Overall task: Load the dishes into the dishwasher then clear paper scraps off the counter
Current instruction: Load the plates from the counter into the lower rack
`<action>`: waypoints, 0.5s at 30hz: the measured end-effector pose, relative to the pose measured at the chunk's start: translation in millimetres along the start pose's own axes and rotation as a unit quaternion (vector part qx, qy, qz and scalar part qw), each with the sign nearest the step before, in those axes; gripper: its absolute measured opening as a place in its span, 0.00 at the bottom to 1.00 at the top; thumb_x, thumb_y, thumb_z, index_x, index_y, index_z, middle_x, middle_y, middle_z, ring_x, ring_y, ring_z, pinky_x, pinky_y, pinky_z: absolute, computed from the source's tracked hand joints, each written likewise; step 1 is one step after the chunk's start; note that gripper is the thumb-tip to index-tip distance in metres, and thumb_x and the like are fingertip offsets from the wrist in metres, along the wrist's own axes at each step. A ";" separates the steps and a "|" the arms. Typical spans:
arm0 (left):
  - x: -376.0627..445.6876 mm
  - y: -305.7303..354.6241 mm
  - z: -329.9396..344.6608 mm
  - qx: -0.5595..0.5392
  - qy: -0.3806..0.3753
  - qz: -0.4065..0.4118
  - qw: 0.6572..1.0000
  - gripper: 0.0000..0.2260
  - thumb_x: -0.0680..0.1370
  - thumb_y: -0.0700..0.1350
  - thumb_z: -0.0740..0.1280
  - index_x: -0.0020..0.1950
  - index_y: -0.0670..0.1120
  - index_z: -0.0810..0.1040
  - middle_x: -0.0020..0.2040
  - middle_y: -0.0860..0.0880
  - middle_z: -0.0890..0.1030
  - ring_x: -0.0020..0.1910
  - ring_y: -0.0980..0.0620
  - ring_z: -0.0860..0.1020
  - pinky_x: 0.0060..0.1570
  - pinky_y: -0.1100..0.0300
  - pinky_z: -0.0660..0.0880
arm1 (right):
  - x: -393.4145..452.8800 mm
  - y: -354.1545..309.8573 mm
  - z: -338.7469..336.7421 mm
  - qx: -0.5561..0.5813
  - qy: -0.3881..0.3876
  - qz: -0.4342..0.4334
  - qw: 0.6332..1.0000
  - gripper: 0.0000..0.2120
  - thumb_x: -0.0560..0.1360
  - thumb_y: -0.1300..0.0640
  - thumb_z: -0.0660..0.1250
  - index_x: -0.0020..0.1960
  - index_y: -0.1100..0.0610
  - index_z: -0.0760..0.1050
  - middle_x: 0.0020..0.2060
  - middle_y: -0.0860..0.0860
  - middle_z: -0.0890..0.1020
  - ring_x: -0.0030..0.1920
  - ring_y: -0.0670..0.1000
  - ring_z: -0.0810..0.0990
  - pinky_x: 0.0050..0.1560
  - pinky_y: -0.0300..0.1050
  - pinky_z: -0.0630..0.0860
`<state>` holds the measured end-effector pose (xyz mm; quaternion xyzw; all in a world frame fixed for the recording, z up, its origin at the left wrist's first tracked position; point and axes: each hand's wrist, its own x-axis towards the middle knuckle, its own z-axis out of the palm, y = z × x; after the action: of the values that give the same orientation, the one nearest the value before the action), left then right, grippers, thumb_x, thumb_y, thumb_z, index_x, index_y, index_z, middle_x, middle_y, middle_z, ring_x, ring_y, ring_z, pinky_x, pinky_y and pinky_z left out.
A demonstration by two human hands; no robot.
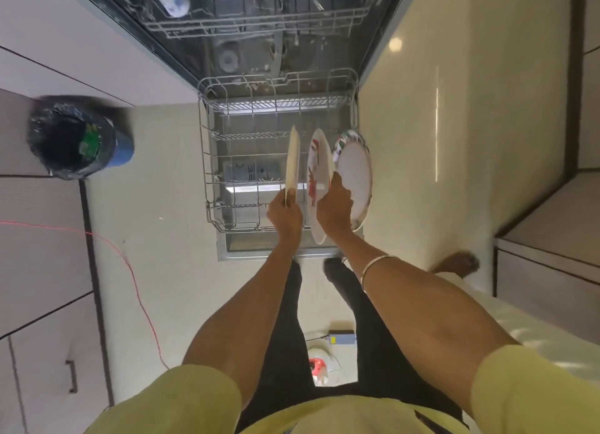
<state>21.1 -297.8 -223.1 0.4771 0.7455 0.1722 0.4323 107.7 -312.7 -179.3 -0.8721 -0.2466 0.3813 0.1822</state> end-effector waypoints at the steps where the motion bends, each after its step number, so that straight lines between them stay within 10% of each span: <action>1: 2.1 -7.5 4.8 -0.004 0.006 0.002 1.000 0.09 0.82 0.43 0.64 0.44 0.44 0.80 0.36 0.50 0.77 0.35 0.52 0.75 0.36 0.66 0.69 | 1.9 3.0 3.9 0.003 -0.002 -0.001 1.000 0.21 0.81 0.54 0.63 0.71 0.60 0.67 0.61 0.58 0.79 0.59 0.61 0.79 0.61 0.60 0.76; 10: 40.0 -46.2 34.4 0.004 -0.008 -0.019 1.000 0.12 0.81 0.44 0.65 0.50 0.36 0.83 0.36 0.46 0.80 0.32 0.53 0.74 0.33 0.61 0.76 | 23.5 21.1 46.6 0.077 -0.007 -0.023 0.997 0.20 0.82 0.57 0.61 0.72 0.62 0.66 0.61 0.59 0.79 0.60 0.60 0.78 0.62 0.55 0.76; 15: 41.1 -58.2 48.1 0.009 -0.048 -0.018 0.999 0.11 0.81 0.46 0.67 0.54 0.41 0.84 0.41 0.44 0.85 0.39 0.45 0.83 0.40 0.52 0.82 | 38.1 24.4 63.6 0.061 -0.034 0.021 0.997 0.16 0.84 0.55 0.58 0.68 0.61 0.67 0.52 0.54 0.78 0.46 0.46 0.73 0.44 0.19 0.67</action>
<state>20.3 -298.2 -309.1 0.4753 0.7340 0.1342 0.4662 89.1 -302.7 -254.5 -0.8510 -0.2105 0.4289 0.2182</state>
